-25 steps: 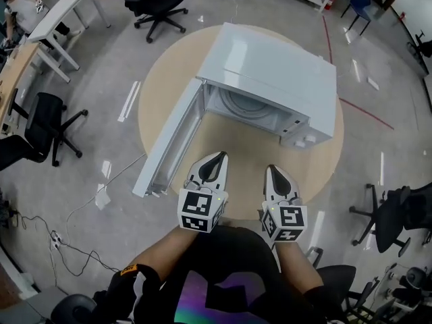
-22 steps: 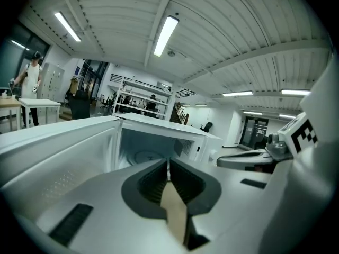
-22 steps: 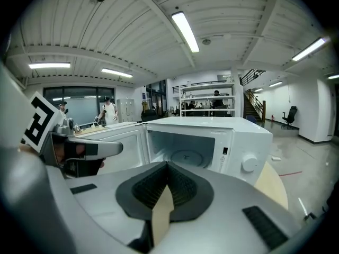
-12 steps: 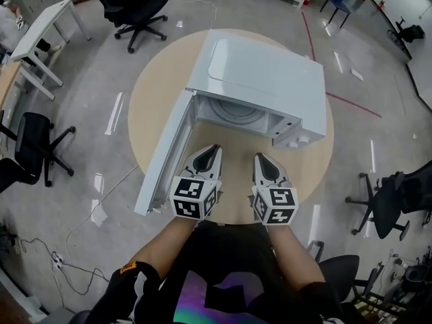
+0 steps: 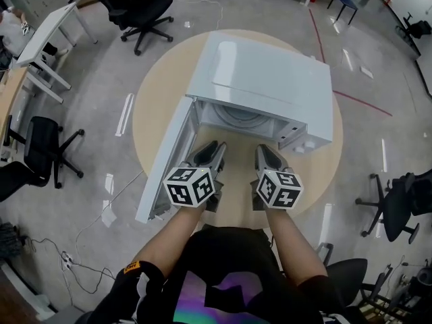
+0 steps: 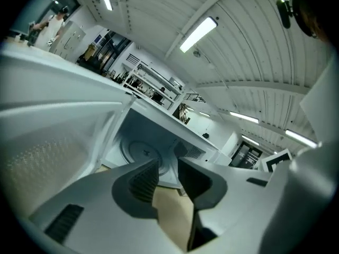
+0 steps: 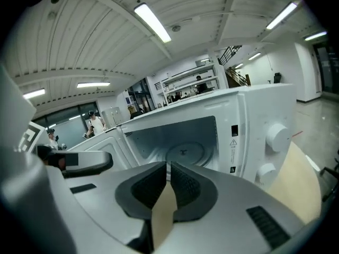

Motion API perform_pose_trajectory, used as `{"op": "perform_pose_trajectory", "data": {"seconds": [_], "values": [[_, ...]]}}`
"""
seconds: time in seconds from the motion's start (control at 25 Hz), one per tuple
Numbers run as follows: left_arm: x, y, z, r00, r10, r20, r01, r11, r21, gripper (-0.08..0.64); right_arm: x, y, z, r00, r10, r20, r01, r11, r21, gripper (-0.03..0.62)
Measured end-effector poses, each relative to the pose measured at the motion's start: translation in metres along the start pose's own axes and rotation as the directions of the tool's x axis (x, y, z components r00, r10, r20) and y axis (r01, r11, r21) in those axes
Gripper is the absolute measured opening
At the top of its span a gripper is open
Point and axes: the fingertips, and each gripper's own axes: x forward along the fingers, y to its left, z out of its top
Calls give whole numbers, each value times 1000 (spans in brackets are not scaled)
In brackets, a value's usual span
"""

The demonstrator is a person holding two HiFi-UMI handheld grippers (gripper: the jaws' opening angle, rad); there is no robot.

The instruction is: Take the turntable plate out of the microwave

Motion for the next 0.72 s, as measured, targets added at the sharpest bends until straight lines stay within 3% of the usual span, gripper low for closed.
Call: {"op": "perform_pose_trajectory", "data": {"seconds": [0.36,0.48,0.72], "values": [[67,25,-18,998,-28,-60,19,989,-149,172,57,-29,-14,997,77,-25,-72,984,165,26],[85,37,-21,997,-15,-72,0,980,-198,172,73,-38,-17,996,89,-30,-79,969,235,73],[117,59,-27,996,27,-82,-49,960,-277,173,101,-61,-22,996,79,-39,-58,926,372,76]]}}
